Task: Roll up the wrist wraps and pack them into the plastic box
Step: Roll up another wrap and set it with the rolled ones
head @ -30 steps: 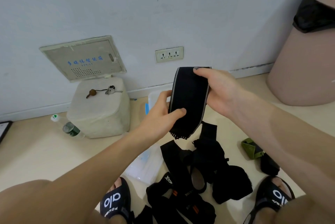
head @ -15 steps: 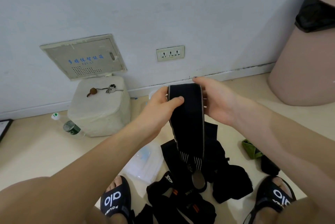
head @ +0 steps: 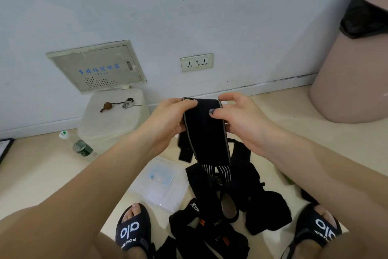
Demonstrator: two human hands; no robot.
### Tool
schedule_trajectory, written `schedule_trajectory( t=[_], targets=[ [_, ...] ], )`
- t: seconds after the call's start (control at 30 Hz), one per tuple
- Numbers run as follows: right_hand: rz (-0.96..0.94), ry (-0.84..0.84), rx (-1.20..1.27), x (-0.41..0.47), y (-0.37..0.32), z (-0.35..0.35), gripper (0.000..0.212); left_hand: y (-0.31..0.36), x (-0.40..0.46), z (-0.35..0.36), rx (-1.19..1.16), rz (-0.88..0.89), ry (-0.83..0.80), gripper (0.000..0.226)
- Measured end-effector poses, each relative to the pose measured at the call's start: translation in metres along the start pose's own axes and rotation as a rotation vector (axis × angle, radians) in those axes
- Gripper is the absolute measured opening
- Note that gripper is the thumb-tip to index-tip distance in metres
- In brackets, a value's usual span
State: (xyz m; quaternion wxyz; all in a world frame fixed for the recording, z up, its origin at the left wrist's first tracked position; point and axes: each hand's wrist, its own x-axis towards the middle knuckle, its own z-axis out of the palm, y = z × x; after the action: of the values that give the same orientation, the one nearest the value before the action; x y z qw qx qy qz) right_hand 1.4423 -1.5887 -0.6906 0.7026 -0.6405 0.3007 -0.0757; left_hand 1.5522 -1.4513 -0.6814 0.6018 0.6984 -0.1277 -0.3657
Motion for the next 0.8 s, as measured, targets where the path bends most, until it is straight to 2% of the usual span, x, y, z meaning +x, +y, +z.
schedule_trajectory(
  t=[0.07, 0.2, 0.3, 0.47, 0.6, 0.8],
  targets=[
    [-0.007, 0.031, 0.064, 0.002, -0.003, -0.001, 0.045, -0.004, -0.004, 0.004, 0.084, 0.014, -0.009, 0.019],
    [-0.016, 0.060, 0.149, 0.001, -0.010, -0.006, 0.041, -0.009, -0.007, 0.009, 0.093, 0.026, 0.026, 0.028],
    [-0.026, 0.065, 0.187, -0.001, -0.013, -0.010, 0.038, -0.006, -0.010, 0.012, 0.134, 0.102, 0.033, 0.043],
    [-0.051, 0.054, 0.213, -0.002, -0.018, -0.019, 0.028, -0.003, -0.015, 0.016, 0.272, 0.225, -0.049, 0.061],
    [-0.031, 0.039, 0.201, 0.001, -0.020, -0.024, 0.022, 0.000, -0.016, 0.019, 0.250, 0.287, -0.064, 0.057],
    [-0.009, -0.097, 0.098, -0.004, -0.022, -0.026, 0.028, 0.007, -0.013, 0.015, 0.116, 0.325, 0.002, 0.035]
  ],
)
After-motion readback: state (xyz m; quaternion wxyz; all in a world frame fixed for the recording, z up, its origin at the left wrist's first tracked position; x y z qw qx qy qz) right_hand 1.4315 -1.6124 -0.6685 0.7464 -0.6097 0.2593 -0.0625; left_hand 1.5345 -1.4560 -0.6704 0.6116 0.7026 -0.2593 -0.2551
